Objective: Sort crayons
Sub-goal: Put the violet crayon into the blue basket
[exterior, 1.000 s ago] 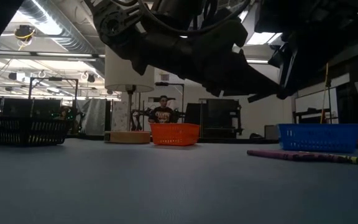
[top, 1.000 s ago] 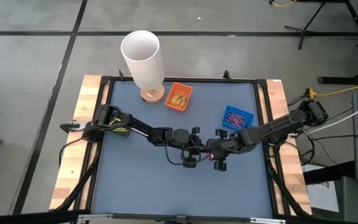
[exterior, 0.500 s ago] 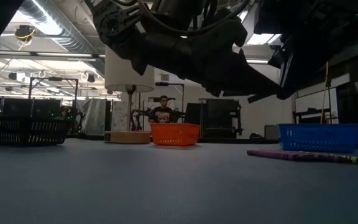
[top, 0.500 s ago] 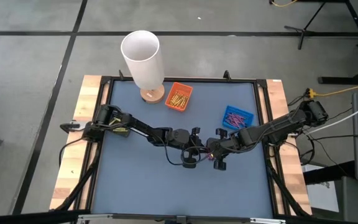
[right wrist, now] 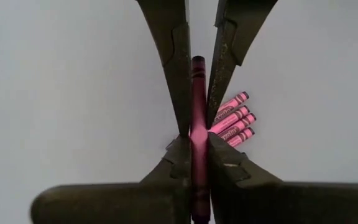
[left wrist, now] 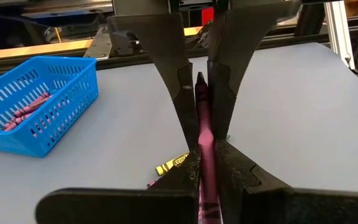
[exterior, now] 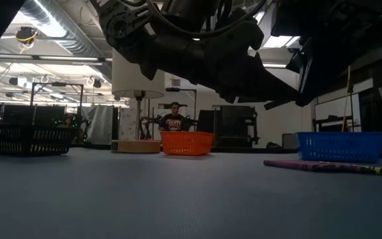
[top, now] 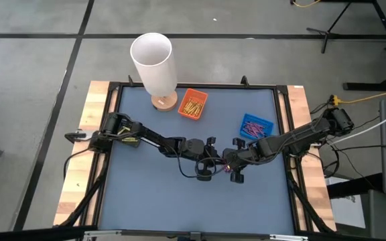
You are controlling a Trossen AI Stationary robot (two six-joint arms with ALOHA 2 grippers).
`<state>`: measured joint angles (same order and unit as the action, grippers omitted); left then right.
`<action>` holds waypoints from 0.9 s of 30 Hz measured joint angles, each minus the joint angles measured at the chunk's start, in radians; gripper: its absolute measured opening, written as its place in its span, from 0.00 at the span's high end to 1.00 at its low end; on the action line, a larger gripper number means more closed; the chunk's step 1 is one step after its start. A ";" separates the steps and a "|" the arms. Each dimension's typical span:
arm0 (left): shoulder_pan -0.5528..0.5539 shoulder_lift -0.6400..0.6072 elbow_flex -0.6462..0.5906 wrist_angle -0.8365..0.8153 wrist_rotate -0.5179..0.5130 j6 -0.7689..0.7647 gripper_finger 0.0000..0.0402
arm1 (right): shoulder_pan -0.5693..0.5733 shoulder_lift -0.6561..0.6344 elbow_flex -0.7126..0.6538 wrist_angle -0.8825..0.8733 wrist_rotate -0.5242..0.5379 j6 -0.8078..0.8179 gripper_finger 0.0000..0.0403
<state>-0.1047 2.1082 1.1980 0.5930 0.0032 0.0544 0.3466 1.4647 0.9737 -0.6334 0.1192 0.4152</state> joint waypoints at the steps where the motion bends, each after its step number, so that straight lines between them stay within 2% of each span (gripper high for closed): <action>1: 0.000 0.000 0.000 0.000 0.000 0.000 0.97 | 0.000 0.000 0.000 0.000 0.000 0.000 0.96; 5: 0.000 0.000 0.000 0.000 0.000 0.001 0.97 | 0.000 0.000 0.000 0.000 0.000 -0.001 0.92; 9: 0.001 0.000 0.001 0.002 -0.002 0.002 0.96 | 0.000 -0.001 0.000 -0.014 0.005 -0.002 0.92; 14: 0.000 0.000 0.001 0.002 -0.042 0.002 0.85 | -0.001 -0.002 0.000 -0.027 0.013 -0.002 0.96; 20: 0.001 -0.001 0.001 0.002 -0.047 0.002 0.72 | 0.000 -0.002 0.000 -0.099 0.066 -0.002 0.93; 27: 0.001 -0.001 0.001 0.001 -0.046 0.002 0.64 | -0.019 -0.011 0.000 -0.210 0.127 -0.002 0.94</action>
<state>-0.1040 2.1075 1.1992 0.5938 -0.0429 0.0561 0.3272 1.4535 0.9741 -0.8430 0.2458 0.4136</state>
